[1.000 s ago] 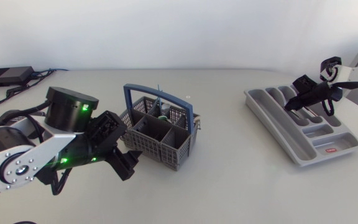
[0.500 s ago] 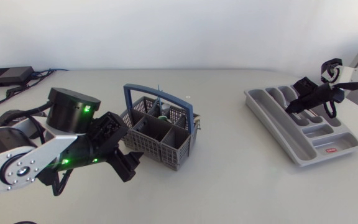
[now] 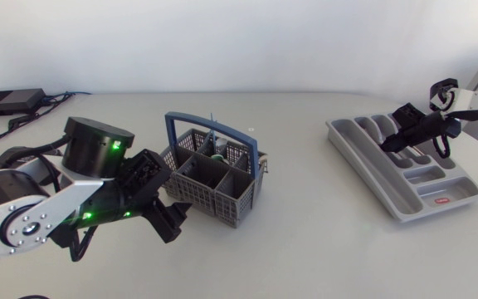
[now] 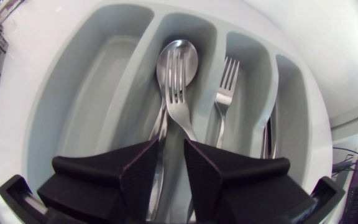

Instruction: Unload the cutlery basket into the drawer organizer.

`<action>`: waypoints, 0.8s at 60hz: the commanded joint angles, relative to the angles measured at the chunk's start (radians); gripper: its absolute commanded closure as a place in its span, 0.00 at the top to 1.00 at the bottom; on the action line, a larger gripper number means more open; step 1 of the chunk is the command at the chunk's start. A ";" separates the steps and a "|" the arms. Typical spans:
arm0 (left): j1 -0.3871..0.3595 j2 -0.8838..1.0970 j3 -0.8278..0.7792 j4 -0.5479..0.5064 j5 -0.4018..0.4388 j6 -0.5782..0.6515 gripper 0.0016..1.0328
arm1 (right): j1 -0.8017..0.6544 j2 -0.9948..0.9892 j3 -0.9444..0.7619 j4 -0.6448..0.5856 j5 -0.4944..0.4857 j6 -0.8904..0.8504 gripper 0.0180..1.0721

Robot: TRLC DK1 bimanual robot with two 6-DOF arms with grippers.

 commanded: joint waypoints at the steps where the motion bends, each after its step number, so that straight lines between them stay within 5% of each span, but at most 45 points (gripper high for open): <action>1: -0.007 0.025 -0.016 0.012 0.001 0.001 0.90 | 0.000 -0.035 0.011 -0.010 -0.007 -0.027 0.43; 48: -0.008 0.040 -0.011 0.019 0.000 0.001 0.90 | 0.010 -0.009 0.041 0.021 -0.007 -0.031 0.44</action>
